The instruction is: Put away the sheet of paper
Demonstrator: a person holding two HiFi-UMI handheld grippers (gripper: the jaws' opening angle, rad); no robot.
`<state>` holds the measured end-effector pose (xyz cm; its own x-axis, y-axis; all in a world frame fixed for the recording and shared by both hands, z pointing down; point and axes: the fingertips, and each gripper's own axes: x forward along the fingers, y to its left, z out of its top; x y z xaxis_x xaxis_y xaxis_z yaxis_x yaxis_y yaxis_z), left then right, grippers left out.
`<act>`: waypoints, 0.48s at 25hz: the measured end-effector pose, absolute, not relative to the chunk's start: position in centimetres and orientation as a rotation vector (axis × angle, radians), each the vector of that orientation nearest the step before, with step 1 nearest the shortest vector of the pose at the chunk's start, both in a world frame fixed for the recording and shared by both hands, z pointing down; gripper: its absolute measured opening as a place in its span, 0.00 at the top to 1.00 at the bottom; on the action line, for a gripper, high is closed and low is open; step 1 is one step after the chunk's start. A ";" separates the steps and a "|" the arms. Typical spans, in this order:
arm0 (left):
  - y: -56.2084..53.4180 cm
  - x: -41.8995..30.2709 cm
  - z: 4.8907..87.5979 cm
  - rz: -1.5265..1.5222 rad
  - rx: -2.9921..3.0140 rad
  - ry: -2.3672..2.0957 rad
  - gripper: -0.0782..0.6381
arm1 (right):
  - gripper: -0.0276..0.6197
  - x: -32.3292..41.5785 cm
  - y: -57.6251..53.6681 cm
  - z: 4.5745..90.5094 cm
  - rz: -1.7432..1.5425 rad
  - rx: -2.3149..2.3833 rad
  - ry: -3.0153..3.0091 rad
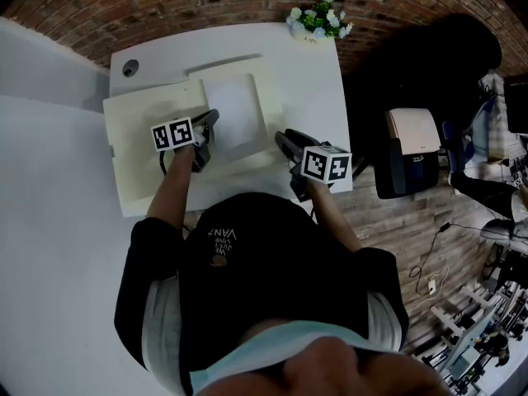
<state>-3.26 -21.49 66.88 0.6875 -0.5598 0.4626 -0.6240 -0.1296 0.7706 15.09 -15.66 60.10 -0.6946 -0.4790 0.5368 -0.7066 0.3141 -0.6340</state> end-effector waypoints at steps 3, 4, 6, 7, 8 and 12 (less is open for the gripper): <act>-21.5 -3.2 66.6 0.083 1.815 -0.945 0.89 | 0.74 15.1 -15.7 60.0 1.319 1.081 -2.334; -21.5 -3.2 66.5 0.086 1.823 -0.947 0.86 | 0.74 15.1 -15.8 59.9 1.318 1.082 -2.335; -21.6 -3.2 66.2 0.100 1.842 -0.958 0.79 | 0.74 15.0 -15.8 59.8 1.318 1.081 -2.337; -21.6 -3.2 66.1 0.116 1.857 -0.968 0.75 | 0.74 14.8 -15.8 59.8 1.318 1.079 -2.339; -21.7 -3.3 66.0 0.137 1.873 -0.981 0.70 | 0.74 14.7 -15.7 59.8 1.318 1.077 -2.341; -21.7 -3.9 65.9 0.197 1.903 -1.032 0.58 | 0.74 14.1 -15.5 59.6 1.317 1.066 -2.347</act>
